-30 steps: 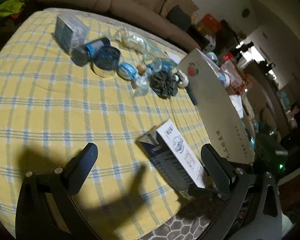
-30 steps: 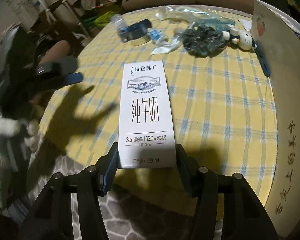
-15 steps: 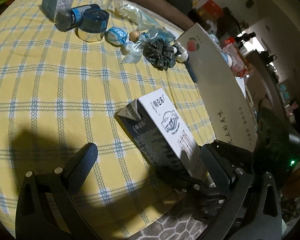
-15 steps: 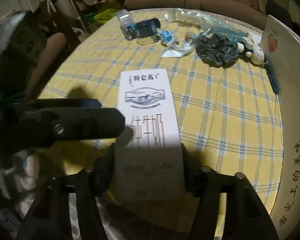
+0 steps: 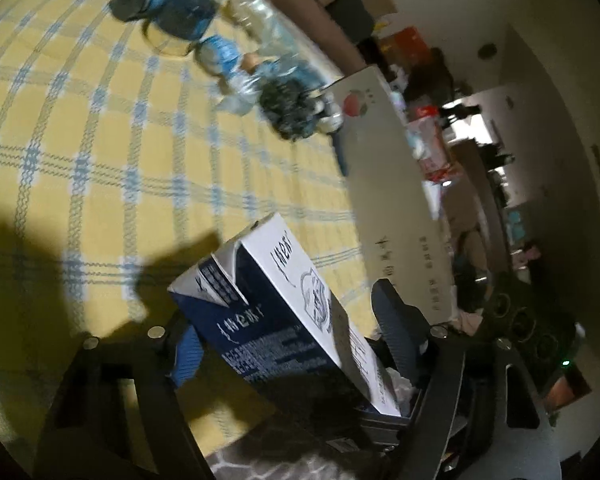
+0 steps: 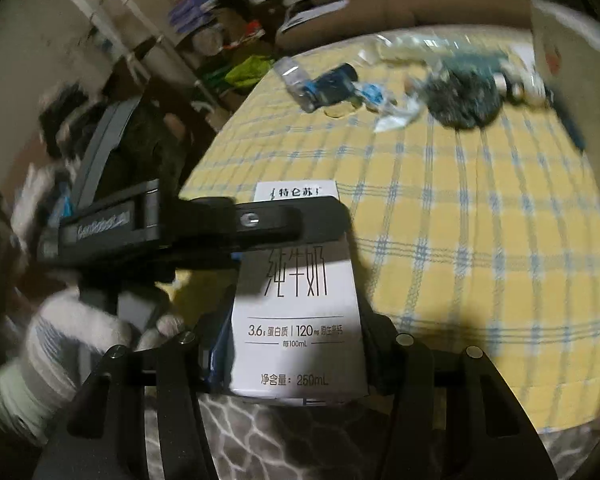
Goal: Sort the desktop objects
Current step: 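Lift the milk carton with the right tool while the left tool grasps its top, then carry the milk carton over the box with both tools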
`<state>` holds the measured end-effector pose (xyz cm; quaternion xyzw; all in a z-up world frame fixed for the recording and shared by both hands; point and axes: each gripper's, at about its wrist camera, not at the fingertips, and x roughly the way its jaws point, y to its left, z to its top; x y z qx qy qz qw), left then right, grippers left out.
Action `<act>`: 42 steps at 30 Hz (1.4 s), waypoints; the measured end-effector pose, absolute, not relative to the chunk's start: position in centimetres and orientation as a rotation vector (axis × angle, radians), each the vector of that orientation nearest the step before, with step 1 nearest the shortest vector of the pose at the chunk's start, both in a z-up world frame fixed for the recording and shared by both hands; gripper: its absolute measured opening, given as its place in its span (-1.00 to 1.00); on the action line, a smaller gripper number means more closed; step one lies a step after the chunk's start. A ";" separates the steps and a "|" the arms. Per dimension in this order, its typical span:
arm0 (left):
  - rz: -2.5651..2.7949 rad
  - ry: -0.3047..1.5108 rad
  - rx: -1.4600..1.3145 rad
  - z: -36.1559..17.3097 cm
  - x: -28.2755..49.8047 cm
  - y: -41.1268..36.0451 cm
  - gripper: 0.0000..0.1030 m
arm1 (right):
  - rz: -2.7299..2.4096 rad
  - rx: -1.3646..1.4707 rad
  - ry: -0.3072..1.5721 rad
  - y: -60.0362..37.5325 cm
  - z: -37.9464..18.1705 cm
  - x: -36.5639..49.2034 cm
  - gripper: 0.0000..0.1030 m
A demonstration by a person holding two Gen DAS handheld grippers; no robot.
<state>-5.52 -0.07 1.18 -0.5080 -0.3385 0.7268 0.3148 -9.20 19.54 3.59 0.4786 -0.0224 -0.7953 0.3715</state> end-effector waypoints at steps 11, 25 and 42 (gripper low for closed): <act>1.960 -0.863 -1.291 2.0 -5.5 0.5 0.37 | -2.064 1.193 -0.029 20.7 4.4 -9.0 0.07; 1.978 -0.878 -1.164 7.9 -8.6 1.6 0.04 | -2.160 1.102 0.090 19.6 7.8 -9.3 0.07; 1.689 -0.796 -1.170 13.6 -19.8 33.1 0.04 | -2.473 1.119 0.099 46.3 17.7 -19.5 0.06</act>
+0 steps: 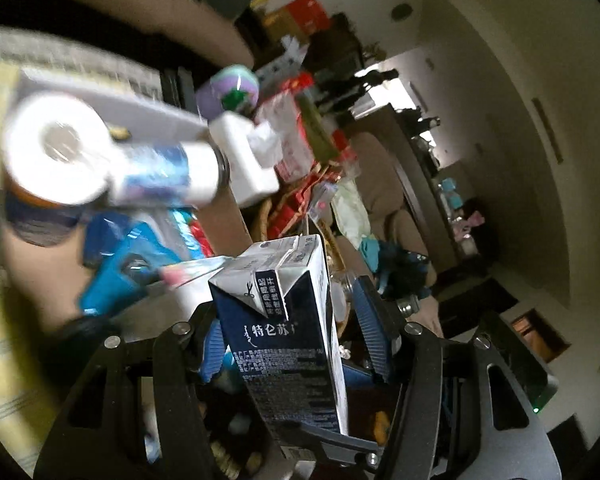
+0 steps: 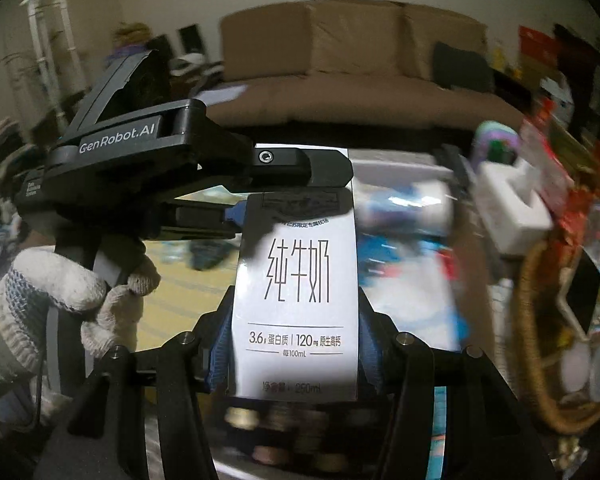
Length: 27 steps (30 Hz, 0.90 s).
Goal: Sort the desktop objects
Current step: 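Carry the milk carton over the box with both tools, then open both tools to drop the milk carton into the box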
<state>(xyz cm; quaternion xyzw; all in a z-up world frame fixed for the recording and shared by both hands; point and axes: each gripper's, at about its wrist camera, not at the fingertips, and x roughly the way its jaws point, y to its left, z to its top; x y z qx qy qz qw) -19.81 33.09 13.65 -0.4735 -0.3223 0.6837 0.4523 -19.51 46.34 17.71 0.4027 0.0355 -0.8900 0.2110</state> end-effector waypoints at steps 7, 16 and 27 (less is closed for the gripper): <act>1.764 -0.732 -1.336 8.8 -23.2 38.9 0.09 | -2.515 1.273 0.135 51.7 11.5 -24.8 0.06; 1.847 -0.730 -1.346 8.2 -22.9 35.5 0.25 | -2.516 1.377 0.115 52.9 8.9 -28.5 0.07; 2.000 -0.442 -1.293 13.2 -17.7 28.2 0.75 | -2.606 1.296 -0.111 53.6 13.8 -25.7 0.43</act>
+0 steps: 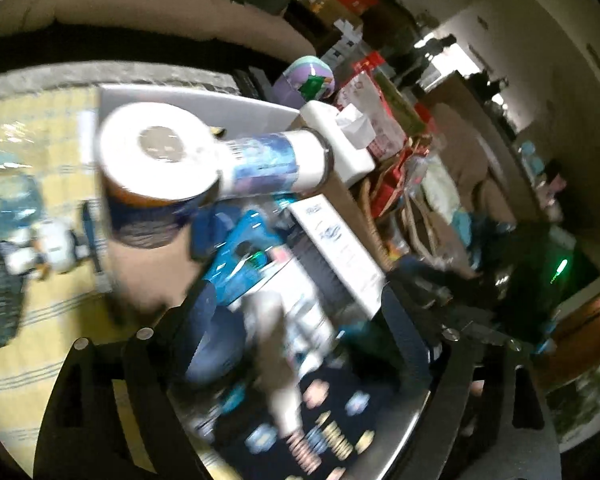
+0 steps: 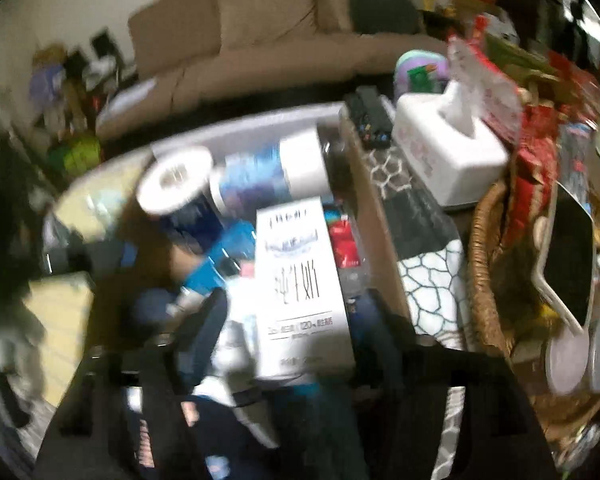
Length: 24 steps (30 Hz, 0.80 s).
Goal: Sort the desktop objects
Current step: 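Open both tools to drop the milk carton into the box, then withdraw both tools from the box back over the table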
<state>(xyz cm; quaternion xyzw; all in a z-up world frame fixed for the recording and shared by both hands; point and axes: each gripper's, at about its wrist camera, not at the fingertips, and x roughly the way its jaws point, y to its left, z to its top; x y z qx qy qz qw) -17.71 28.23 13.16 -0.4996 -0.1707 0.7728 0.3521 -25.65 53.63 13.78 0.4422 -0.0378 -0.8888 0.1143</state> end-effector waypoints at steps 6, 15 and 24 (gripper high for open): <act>2.085 -0.428 -1.288 13.9 -14.5 21.7 0.85 | -2.579 1.262 -0.056 50.3 16.6 -23.0 0.52; 2.258 -0.451 -1.306 12.4 -11.8 9.1 0.99 | -2.447 1.191 0.002 40.3 16.8 -20.7 0.64; 2.414 -0.351 -1.365 8.3 -11.3 0.5 0.99 | -2.337 1.169 -0.002 29.9 14.2 -21.7 0.64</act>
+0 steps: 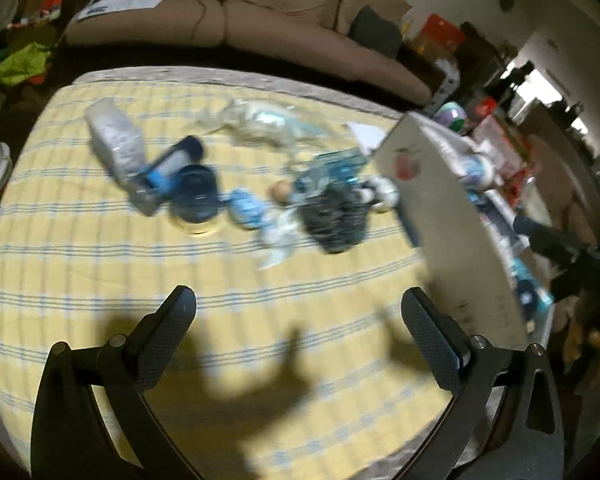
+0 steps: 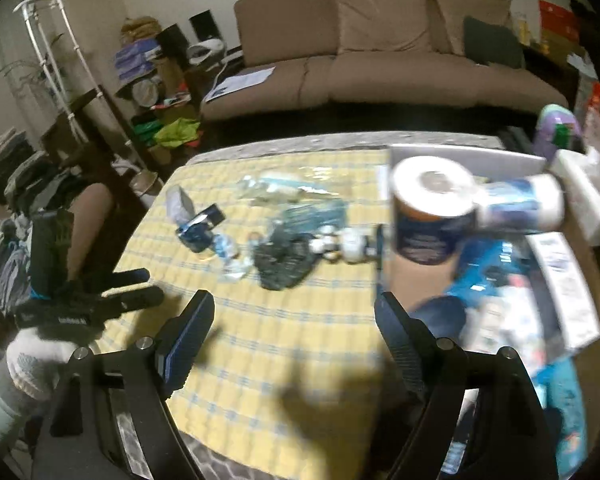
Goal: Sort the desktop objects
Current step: 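Withdraw both tools from the box back over the table, then grasp the dark scrunchie with the right tool while the left tool grasps the blue candy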
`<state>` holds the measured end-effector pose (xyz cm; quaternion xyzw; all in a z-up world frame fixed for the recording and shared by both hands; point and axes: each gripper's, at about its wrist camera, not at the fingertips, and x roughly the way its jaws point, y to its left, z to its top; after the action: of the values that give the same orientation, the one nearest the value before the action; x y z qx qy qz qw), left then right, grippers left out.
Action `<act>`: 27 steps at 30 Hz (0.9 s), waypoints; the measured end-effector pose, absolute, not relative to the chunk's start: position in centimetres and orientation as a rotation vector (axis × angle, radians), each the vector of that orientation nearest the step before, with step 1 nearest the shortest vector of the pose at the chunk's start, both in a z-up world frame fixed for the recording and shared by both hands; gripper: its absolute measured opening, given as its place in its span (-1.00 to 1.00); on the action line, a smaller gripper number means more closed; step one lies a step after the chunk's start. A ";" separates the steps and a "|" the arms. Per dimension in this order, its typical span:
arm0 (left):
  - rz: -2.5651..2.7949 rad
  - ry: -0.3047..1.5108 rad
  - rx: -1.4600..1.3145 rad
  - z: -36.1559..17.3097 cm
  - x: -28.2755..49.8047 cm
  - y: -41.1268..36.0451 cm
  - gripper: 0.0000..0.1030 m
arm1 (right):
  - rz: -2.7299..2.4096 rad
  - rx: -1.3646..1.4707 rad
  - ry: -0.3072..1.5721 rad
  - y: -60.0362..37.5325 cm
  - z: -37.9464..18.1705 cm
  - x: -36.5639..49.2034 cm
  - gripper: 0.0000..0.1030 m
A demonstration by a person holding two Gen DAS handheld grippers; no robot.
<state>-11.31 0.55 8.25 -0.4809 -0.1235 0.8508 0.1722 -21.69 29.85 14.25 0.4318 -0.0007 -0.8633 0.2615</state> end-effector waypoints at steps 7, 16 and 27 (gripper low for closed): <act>2.468 -0.223 -1.349 5.2 -12.2 0.1 0.98 | -2.331 1.264 -0.043 24.2 8.9 -24.8 0.62; 2.489 -0.140 -1.289 4.1 -14.3 1.1 0.97 | -2.409 1.368 -0.143 23.6 3.1 -29.6 0.33; 2.423 -0.270 -1.325 4.0 -16.3 1.1 0.53 | -2.383 1.447 -0.162 23.3 0.3 -31.1 -0.75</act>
<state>-16.27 1.09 3.97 -0.4695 -0.0956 0.8585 0.1827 -31.07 23.31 0.27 0.5102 -0.0570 -0.8403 0.1738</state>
